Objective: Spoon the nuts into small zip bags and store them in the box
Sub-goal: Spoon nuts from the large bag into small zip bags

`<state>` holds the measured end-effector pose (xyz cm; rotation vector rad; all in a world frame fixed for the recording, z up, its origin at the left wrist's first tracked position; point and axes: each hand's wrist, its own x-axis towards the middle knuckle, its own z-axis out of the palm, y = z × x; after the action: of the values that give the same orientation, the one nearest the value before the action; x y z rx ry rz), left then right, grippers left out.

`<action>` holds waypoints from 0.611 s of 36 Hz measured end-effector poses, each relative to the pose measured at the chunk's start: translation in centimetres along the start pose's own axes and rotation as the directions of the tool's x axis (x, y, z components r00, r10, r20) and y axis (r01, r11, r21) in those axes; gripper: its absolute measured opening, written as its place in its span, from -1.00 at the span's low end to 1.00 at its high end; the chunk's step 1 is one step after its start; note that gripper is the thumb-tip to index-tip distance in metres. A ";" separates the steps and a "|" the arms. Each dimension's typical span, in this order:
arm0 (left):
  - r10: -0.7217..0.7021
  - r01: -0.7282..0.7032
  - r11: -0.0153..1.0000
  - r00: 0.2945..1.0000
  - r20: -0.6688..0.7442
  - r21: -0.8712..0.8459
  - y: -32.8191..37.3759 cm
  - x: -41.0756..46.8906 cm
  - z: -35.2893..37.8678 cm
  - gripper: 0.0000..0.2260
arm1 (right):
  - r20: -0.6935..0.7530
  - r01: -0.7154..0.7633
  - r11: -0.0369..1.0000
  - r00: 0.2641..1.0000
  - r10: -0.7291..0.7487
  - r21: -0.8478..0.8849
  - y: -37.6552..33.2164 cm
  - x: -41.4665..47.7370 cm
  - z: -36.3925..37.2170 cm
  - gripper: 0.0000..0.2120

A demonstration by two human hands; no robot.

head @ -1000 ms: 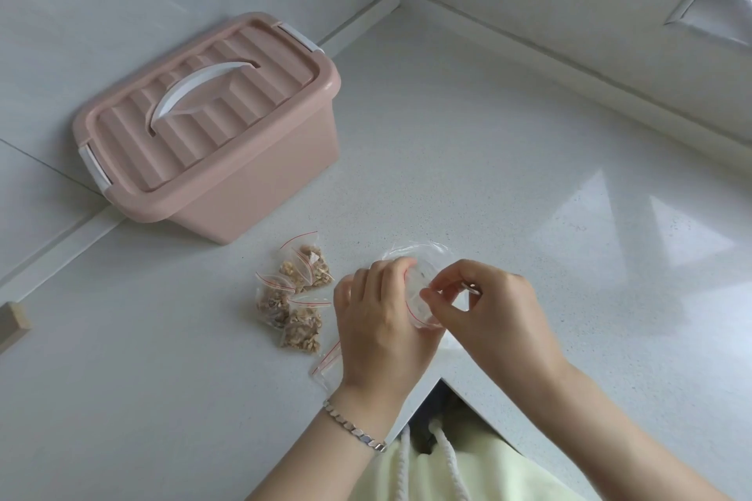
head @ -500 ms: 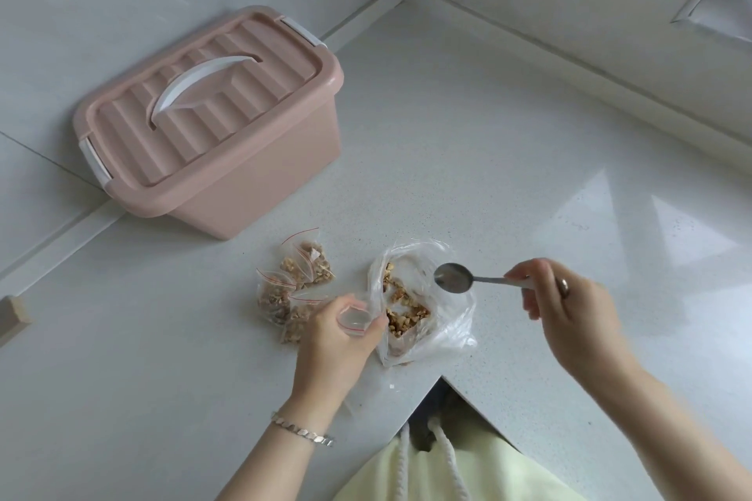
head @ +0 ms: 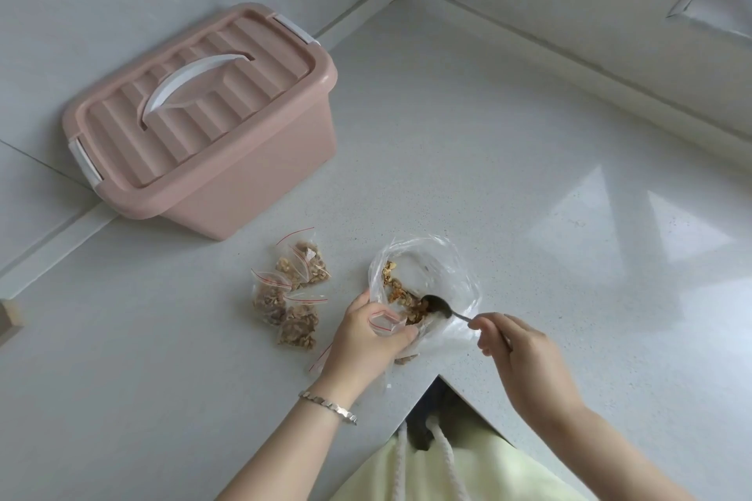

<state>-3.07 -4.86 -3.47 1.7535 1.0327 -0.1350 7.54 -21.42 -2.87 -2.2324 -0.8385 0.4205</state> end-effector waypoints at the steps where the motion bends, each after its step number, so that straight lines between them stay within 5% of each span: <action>1: -0.005 0.005 1.000 1.000 -0.005 -0.014 -0.1 0.1 0.1 -0.86 | 0.011 -0.028 0.998 1.000 0.028 0.055 0.0 0.0 0.0 -0.53; 6: -0.032 0.030 0.995 0.999 -0.015 -0.090 -0.1 0.4 0.2 -0.84 | 0.032 -0.042 0.995 0.999 0.039 0.089 0.2 0.1 0.0 -0.61; 9: -0.034 0.032 0.994 0.999 -0.019 -0.108 -0.1 0.3 0.4 -0.82 | 0.102 -0.155 0.978 0.985 0.142 0.138 0.3 0.5 -0.1 -0.79; 12: -0.048 0.044 0.991 0.998 -0.028 -0.127 -0.2 0.1 0.6 -0.84 | 0.173 -0.275 0.932 0.956 0.238 0.237 0.6 1.1 0.1 -0.74; 22: -0.066 0.059 0.975 0.998 -0.025 -0.215 -0.8 0.0 0.9 -0.88 | 0.371 -0.608 0.572 0.792 0.485 0.551 2.0 2.2 1.4 -0.66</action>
<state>-3.28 -5.57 -4.47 1.5333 1.0844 -0.0336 9.33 -20.33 -5.44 -1.7343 0.0140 1.0536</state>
